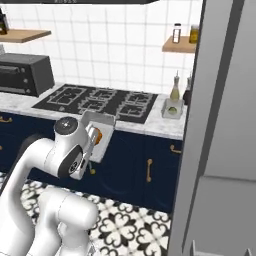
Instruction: Take the meat container that has the chicken drumstick and place it on the second highest rack of the freezer. Then take the vegetable container that has the garlic and lime and place it on the highest rack of the freezer.
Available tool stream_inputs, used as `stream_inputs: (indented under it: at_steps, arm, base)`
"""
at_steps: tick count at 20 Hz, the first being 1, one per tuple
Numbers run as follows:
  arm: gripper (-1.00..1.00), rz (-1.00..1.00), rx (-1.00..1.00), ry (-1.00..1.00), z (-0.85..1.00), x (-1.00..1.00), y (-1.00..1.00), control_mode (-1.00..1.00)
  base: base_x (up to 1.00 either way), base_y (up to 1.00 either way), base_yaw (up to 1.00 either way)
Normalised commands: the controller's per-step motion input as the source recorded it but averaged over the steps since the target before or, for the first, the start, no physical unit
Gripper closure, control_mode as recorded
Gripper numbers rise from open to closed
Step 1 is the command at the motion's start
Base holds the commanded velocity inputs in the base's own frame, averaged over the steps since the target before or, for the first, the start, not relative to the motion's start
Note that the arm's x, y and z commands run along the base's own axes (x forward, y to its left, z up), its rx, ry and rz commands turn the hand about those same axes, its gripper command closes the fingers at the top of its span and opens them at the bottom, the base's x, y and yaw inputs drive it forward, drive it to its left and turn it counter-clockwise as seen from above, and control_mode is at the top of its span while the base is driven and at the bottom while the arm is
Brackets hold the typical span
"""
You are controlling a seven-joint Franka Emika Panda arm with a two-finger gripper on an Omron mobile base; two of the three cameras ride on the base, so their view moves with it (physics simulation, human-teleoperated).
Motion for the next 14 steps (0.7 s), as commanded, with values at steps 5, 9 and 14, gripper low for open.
stream_inputs:
  at_steps: [5, 9, 14]
  arm:
    - [1.00, 0.00, 0.00, 0.00, 0.00, 0.00, 0.00, 1.00]
    - [1.00, 0.00, 0.00, 0.00, 0.00, 0.00, 0.00, 1.00]
    - [1.00, 0.00, 0.00, 0.00, 0.00, 0.00, 0.00, 1.00]
  base:
    - [-0.89, 0.00, 0.03]
    - [-0.84, -0.23, -0.14]
    - [-0.56, -0.14, -0.40]
